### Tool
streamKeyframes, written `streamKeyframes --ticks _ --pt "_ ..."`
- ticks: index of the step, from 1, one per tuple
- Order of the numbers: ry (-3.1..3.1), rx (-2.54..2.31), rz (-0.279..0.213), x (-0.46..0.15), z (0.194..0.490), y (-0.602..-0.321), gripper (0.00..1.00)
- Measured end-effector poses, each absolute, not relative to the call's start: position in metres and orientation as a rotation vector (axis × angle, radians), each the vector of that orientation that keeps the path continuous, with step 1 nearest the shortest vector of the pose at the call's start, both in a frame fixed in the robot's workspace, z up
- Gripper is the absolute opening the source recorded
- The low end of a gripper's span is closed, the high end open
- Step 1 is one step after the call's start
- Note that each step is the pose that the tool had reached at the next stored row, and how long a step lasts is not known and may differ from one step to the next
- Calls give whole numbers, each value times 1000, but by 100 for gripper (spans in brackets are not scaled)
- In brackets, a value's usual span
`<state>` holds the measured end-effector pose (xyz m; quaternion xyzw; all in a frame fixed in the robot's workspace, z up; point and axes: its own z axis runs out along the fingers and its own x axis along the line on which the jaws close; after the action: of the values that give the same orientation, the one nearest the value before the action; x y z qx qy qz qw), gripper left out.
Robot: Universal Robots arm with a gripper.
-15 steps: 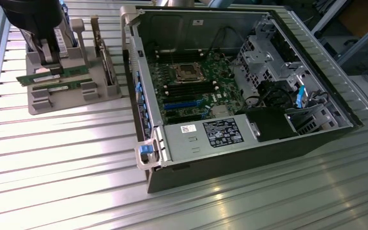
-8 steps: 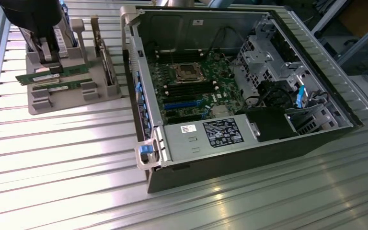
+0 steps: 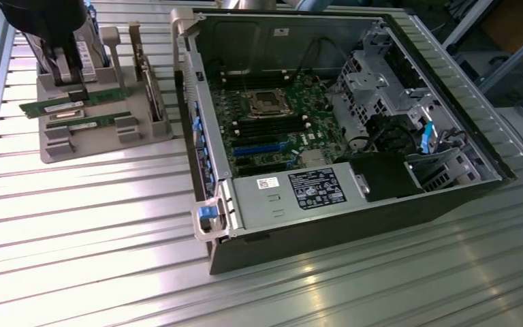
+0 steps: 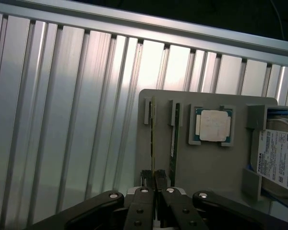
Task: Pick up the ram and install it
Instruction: 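Pick up the ram and move it above insertion slot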
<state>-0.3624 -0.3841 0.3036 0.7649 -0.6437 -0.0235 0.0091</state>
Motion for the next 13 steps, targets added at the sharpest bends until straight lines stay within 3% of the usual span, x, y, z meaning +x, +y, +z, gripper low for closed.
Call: streamKeyframes --ticks 13 --pt "-2011 2389 -73 -362 312 -384 13"
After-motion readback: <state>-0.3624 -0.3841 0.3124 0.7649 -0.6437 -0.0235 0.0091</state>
